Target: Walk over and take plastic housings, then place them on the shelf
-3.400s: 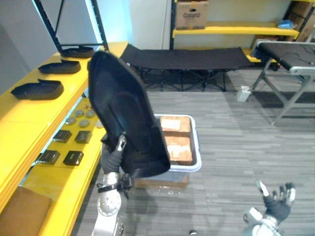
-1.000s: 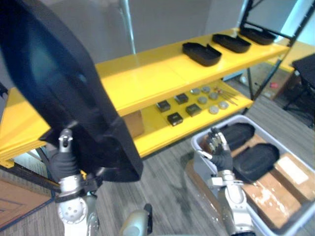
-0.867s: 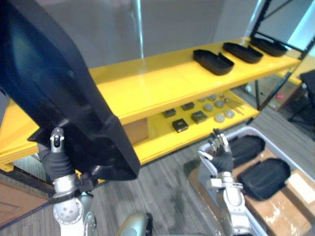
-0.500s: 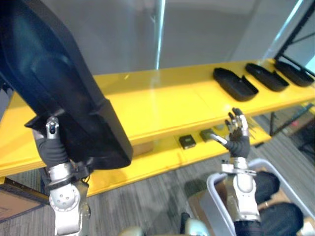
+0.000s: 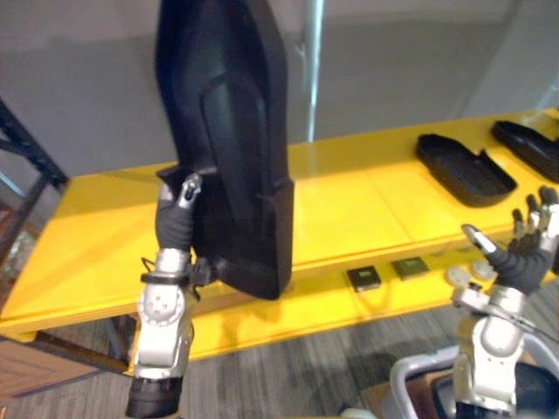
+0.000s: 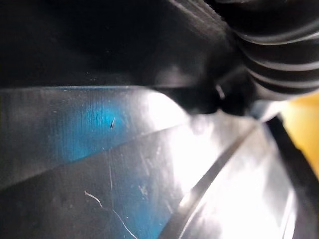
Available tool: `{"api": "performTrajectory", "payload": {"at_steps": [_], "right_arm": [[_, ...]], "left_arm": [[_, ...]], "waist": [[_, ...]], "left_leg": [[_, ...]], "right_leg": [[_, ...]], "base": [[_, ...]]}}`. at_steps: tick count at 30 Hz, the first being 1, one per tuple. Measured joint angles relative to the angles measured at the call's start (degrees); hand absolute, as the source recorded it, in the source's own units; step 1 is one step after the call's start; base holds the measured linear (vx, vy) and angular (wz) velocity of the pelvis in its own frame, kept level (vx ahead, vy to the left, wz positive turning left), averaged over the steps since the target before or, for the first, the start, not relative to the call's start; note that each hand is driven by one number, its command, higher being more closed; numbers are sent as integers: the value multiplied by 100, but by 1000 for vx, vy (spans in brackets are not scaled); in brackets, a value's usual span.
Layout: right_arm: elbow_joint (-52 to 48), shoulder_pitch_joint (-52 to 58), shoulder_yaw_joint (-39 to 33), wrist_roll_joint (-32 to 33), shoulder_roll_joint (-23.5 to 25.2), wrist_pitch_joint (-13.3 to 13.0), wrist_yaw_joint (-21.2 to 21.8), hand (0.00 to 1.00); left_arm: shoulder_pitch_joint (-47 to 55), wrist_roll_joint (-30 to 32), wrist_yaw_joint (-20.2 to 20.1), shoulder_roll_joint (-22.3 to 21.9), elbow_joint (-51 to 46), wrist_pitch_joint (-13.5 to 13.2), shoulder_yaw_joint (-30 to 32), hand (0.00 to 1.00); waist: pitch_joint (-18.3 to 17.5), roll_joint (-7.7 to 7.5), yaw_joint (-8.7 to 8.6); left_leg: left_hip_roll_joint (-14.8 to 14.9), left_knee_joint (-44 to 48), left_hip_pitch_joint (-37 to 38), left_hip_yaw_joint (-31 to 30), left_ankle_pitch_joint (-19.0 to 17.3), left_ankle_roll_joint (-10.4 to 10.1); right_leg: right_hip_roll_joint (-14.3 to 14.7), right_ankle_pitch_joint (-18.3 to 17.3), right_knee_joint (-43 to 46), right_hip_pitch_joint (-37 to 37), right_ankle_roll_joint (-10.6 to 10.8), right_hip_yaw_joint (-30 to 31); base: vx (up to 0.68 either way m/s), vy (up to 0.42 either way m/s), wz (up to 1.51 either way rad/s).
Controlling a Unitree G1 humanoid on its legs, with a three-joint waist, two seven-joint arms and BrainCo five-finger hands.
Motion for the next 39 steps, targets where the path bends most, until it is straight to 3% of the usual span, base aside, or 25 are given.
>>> {"api": "performTrajectory", "payload": {"at_steps": [3,7,11,14,17,18,20,23,27,34,37,38,39], "right_arm": [[-1,448,91,367,185,-25,805,0],[0,933,362,548,279,-11,1335,0],[11,1251,652,552,274,47,1533,0],[17,1343,1016,546,257,153,1652,0],[12,1482,1226,550,227,304,1691,0],[10,1497,1241,554,220,307,1690,0],[8,1563,1315,590,137,379,1684,0],[7,1569,1470,719,21,482,1672,0],[5,1605,1741,836,-36,517,1666,0],[-257,1568,2241,988,-71,498,1517,0],[-494,1563,2350,1001,-107,433,1414,0],[-542,1564,2397,1016,-126,379,1413,0],[-571,1564,2429,1053,-134,358,1411,0]], "left_arm": [[-766,-37,125,398,1279,640,-10,100],[-1911,-533,319,933,2811,1036,-19,100],[-2971,-893,468,1231,3867,1280,-474,100],[-3486,-1302,597,1399,4397,1605,-665,100],[-3691,-1873,976,1433,4904,2131,-654,100],[-3691,-1913,1007,1433,4954,2165,-654,100],[-3690,-2049,1325,1440,5305,2493,-638,100],[-3696,-2348,1506,1440,5511,2614,-613,100],[-3873,-2656,1889,1508,5548,2554,-537,100],[-4048,-2751,2627,1601,5354,2010,57,100],[-4032,-2877,2817,1589,5315,1989,71,100],[-3998,-2917,2915,1576,5236,1990,78,0],[-3994,-2913,2974,1545,5222,1990,100,0]], "waist": [[21,112,-254],[99,185,-575],[235,284,-719],[395,353,-964],[562,395,-1110],[581,400,-1129],[688,488,-1271],[856,536,-1323],[1061,558,-1425],[1532,589,-1518],[1545,584,-1532],[1545,584,-1529],[1545,584,-1524]], "left_leg": [[5,-151,159,327,0,-1],[11,-177,160,611,2,1],[-47,-161,220,802,68,78],[-104,-151,212,899,181,125],[-110,-74,135,944,350,141],[-108,-69,135,945,363,140],[-83,-69,66,1098,439,119],[-94,-55,8,1228,484,127],[-118,69,-199,1248,483,128],[-162,99,-493,1615,452,191],[-161,69,-493,1855,416,304],[-172,42,-495,1883,406,321],[-181,21,-497,1891,405,322]], "right_leg": [[82,46,-39,-57,-9,291],[184,123,-64,-224,-26,561],[172,120,22,-329,-26,819],[149,98,127,-472,-58,951],[139,69,272,-667,-104,1135],[140,63,279,-668,-114,1139],[182,39,365,-821,-151,1201],[200,40,459,-986,-151,1315],[170,34,668,-1278,-154,1405],[154,-212,1329,-1975,-201,1481],[155,-314,1569,-2110,-203,1461],[153,-344,1670,-2175,-213,1458],[149,-362,1729,-2213,-219,1455]], "base": [[-29,-2,-49],[-45,-23,-37],[-48,-2,-31],[-59,-26,-21],[-45,-42,-25],[-30,-78,-13],[-56,-55,-11],[-57,-28,-16],[-85,2,-8],[-121,-2,-2],[-86,-13,4],[-58,-6,6],[-65,-7,5]]}}
